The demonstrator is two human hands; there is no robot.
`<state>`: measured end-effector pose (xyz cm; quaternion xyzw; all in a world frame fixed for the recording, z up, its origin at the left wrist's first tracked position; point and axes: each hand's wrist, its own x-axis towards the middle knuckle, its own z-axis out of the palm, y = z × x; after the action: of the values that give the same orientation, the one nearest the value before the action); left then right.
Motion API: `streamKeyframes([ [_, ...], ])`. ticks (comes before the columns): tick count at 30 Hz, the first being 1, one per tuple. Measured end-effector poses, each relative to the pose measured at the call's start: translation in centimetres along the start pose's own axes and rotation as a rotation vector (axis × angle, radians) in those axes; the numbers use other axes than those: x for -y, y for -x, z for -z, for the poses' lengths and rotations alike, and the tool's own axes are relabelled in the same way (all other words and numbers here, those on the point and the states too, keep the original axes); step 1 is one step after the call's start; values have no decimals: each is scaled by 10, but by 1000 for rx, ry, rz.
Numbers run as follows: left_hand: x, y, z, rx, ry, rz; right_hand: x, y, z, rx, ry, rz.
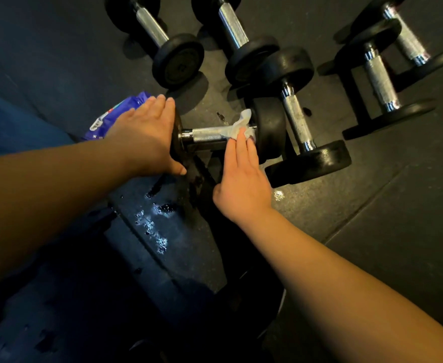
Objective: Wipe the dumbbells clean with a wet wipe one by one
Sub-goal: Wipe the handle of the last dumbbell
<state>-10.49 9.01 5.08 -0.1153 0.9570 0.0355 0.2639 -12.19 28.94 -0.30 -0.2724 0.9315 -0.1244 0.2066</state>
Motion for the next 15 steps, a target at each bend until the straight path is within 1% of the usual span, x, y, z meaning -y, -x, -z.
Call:
streamKeyframes([
  [2, -3, 7, -6, -56, -56, -23, 1, -6, 0, -7, -25, -2],
  [4, -5, 12, -12, -71, -90, -40, 1, -7, 0, -10, -18, -6],
  [12, -1, 3, -6, -17, -22, -35, 4, -12, 0, -45, -23, -21],
  [15, -3, 6, -7, -18, -24, -33, 6, -24, 7, -20, -32, -30],
])
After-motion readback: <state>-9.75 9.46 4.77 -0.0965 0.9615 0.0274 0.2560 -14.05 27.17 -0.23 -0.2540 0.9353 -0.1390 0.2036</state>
